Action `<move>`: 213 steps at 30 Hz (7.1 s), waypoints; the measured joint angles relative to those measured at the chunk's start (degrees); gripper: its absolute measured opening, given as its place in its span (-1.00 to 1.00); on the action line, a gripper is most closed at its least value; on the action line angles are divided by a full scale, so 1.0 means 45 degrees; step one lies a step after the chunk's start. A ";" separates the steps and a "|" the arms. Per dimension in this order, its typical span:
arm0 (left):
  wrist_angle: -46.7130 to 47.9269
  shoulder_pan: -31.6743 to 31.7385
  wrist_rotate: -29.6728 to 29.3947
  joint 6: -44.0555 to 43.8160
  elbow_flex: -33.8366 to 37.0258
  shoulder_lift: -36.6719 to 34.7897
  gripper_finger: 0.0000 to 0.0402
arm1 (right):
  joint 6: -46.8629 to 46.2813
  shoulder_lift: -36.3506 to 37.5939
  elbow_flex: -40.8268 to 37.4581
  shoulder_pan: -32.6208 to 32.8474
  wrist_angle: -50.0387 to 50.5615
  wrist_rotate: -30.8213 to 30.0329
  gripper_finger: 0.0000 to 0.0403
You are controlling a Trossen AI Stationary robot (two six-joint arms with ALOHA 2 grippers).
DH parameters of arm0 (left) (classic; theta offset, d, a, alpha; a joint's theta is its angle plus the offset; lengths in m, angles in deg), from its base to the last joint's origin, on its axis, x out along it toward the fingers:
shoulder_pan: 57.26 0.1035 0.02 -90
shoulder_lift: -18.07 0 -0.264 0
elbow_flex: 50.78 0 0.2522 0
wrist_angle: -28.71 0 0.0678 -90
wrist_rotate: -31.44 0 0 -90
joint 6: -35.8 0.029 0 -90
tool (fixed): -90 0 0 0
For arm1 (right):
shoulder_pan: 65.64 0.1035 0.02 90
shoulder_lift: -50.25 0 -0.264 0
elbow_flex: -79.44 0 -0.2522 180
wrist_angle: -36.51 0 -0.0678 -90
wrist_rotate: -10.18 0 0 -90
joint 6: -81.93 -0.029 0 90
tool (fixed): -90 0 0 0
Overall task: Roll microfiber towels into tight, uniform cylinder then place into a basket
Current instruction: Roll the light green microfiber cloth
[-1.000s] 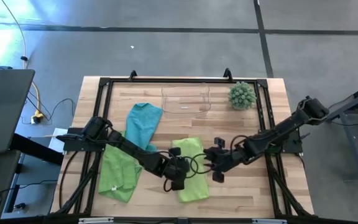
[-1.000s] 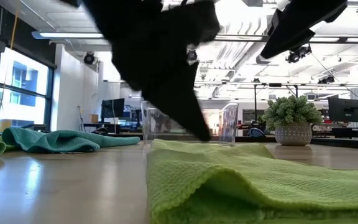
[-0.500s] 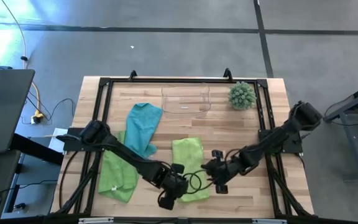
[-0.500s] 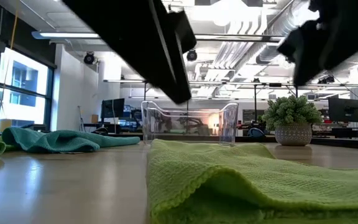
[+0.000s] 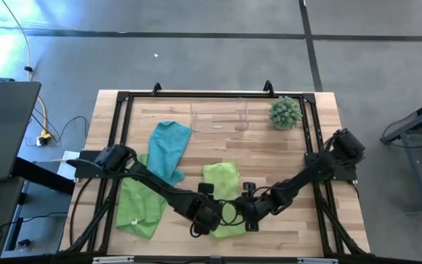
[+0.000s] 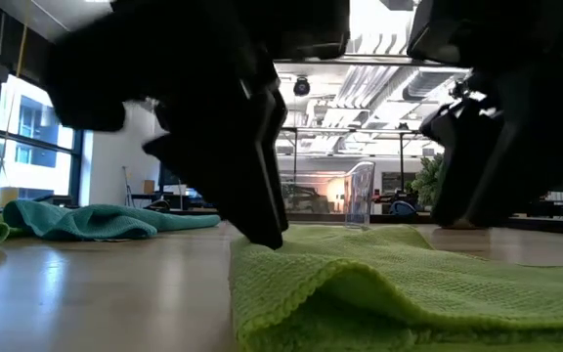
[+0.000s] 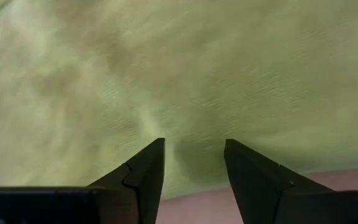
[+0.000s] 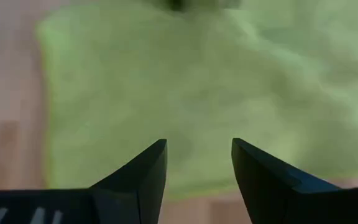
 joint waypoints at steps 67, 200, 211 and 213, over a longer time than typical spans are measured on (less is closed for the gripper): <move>-0.0466 -0.0624 0.1626 0.5653 0.0882 -0.0997 -0.25 | 0.0760 0.3631 -0.0007 -0.2045 0.4388 -0.1623 -0.14; -0.2067 -0.0837 0.0707 0.0391 0.0058 0.0006 -0.99 | -0.1869 -0.0882 -0.0029 0.1441 0.0047 -0.0833 -0.97; -0.2064 -0.0871 0.0328 -0.4523 0.0226 0.0001 -0.99 | -0.0973 -0.0420 -0.0058 0.0620 0.0527 0.0231 -0.97; -0.1987 -0.0926 0.0057 -0.5046 0.0309 0.0001 -0.99 | -0.0897 -0.0360 -0.0058 0.0508 0.0533 0.0158 -0.98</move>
